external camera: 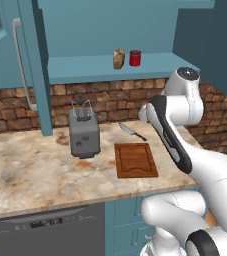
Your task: Pick the bread, place it on the cutting board, pick the jam, place it on the counter, and close the cabinet.
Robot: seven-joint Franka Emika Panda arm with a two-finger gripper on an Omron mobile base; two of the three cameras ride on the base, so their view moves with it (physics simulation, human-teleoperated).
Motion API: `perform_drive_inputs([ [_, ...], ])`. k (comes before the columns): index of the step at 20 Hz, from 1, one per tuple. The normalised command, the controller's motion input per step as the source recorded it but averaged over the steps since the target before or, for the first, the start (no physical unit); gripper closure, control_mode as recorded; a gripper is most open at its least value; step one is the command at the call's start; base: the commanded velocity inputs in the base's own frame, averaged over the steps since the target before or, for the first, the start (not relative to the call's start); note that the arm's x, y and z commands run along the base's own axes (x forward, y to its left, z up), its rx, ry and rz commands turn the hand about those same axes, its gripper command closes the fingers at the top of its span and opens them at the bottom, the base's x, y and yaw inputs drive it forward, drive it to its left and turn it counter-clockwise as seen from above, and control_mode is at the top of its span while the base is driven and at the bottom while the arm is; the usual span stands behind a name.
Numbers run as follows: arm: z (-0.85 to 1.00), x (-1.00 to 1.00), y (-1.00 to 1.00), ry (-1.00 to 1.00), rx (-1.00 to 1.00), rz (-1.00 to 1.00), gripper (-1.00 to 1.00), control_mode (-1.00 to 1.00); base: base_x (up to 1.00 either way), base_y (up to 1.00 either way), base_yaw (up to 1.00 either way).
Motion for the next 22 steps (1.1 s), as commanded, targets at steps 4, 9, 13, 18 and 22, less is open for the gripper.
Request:
perform_drive_inputs([
  [4, 0.08, 0.0, 0.05, -0.15, 0.0, -0.05, -1.0, -1.0, 0.0, 0.0, 0.0],
  [9, 0.1, 0.0, 0.11, -0.1, 0.0, -0.08, -1.0, -1.0, 0.0, 0.0, 0.0],
  [13, 0.19, 0.0, 0.11, -0.07, 0.0, -0.09, -1.0, -1.0, 0.0, 0.0, 0.0],
  [18, 0.16, 0.0, 0.03, -0.02, 0.0, -0.07, -1.0, -1.0, 0.0, 0.0, 0.0],
  [22, 0.18, 0.0, 0.06, 0.0, 0.0, -0.05, -1.0, -1.0, 0.0, 0.0, 0.0],
])
